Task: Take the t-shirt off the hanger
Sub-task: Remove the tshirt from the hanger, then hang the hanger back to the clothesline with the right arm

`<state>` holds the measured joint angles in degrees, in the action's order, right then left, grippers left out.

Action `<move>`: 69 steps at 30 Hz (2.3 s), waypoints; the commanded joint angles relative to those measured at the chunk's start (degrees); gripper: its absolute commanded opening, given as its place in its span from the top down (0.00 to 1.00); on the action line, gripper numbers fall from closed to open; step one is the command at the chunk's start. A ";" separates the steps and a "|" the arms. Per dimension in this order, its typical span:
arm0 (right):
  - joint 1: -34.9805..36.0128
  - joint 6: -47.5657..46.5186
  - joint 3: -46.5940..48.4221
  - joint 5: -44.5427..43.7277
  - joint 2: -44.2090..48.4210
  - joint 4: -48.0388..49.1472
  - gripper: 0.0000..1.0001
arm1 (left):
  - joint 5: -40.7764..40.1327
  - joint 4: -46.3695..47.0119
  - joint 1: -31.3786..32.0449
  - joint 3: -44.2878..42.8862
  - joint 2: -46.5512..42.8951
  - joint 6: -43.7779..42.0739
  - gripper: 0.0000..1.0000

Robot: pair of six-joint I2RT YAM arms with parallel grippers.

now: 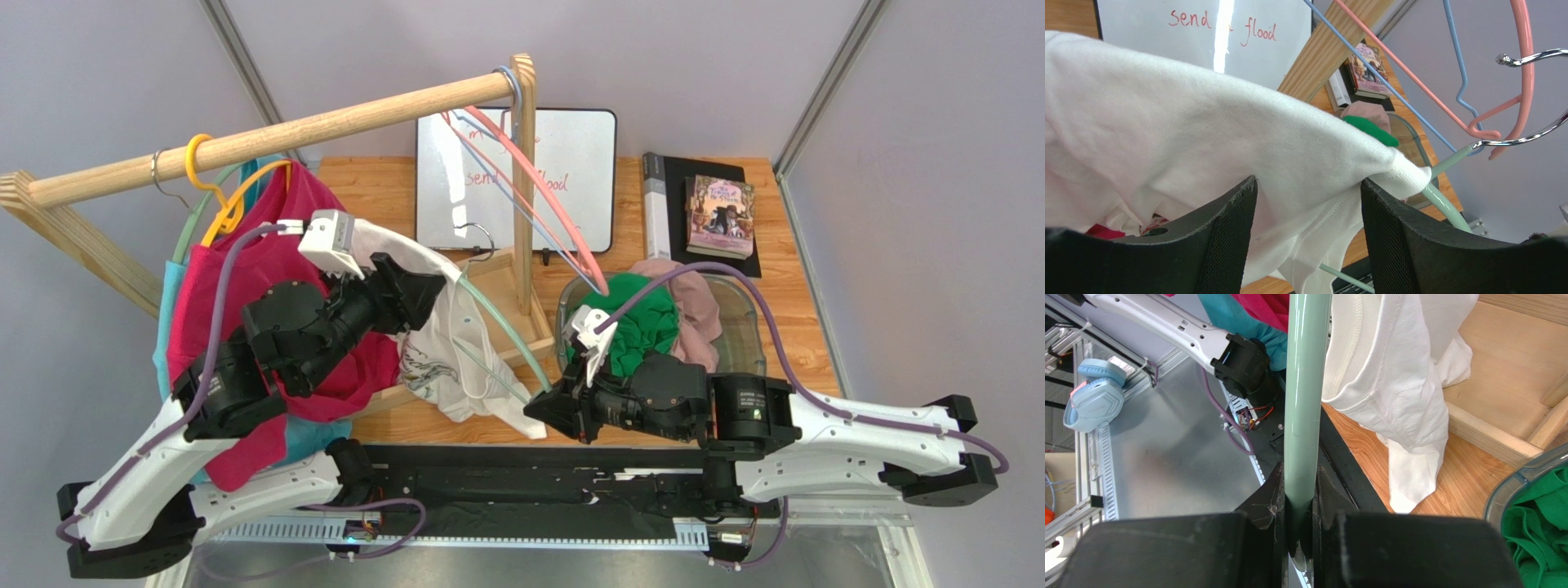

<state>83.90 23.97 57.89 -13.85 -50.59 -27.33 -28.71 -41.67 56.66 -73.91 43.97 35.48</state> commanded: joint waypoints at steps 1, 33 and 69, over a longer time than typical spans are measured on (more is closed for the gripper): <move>1.00 -1.64 3.55 1.98 1.28 4.75 1.00 | -0.82 1.77 0.20 -2.46 1.38 -3.14 0.35; 2.41 -1.99 1.88 -6.46 6.55 -5.44 1.00 | 1.82 -0.95 0.20 -4.66 0.68 -1.12 1.00; -8.11 -5.78 45.81 -12.62 -22.87 -18.28 1.00 | 15.34 -2.37 -8.15 2.53 3.24 3.80 1.00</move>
<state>80.73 18.44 95.92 -27.70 -70.78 -47.09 -20.75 -48.58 48.66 -73.36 49.67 37.19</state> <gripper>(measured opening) 0.093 0.009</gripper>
